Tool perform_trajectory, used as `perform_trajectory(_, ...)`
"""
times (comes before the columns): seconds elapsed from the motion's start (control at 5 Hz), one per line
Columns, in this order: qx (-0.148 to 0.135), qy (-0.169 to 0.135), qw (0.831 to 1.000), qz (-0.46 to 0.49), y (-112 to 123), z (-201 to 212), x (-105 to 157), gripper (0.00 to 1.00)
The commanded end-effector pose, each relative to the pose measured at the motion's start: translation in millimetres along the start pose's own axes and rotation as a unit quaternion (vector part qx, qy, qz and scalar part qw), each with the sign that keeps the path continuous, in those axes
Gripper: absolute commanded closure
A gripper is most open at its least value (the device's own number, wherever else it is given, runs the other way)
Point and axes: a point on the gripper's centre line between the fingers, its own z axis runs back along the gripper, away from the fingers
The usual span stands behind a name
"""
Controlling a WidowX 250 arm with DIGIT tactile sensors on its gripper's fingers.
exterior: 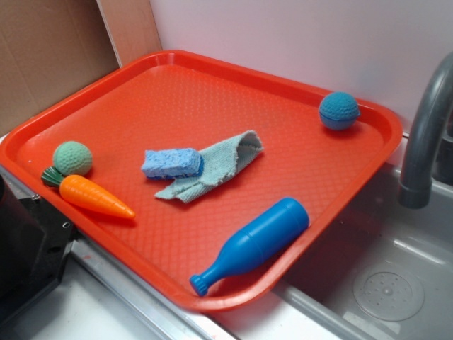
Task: Grab the green ball.
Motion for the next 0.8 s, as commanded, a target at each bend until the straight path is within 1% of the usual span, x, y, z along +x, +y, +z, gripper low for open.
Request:
perform_trajectory(0.0, 0.000, 0.000, 1.000, 0.000, 0.0, 0.0, 0.0, 0.00)
perform_trajectory(0.2, 0.046, -0.018, 0.991, 0.121, 49.4, -50.1, 16.3, 0.00)
perform_trajectory(0.4, 0.045, -0.048, 0.973, 0.219, 80.7, -98.5, 12.9, 0.00)
perform_trajectory(0.6, 0.046, -0.051, 0.960, 0.270, 103.5, -125.7, 6.7, 0.00)
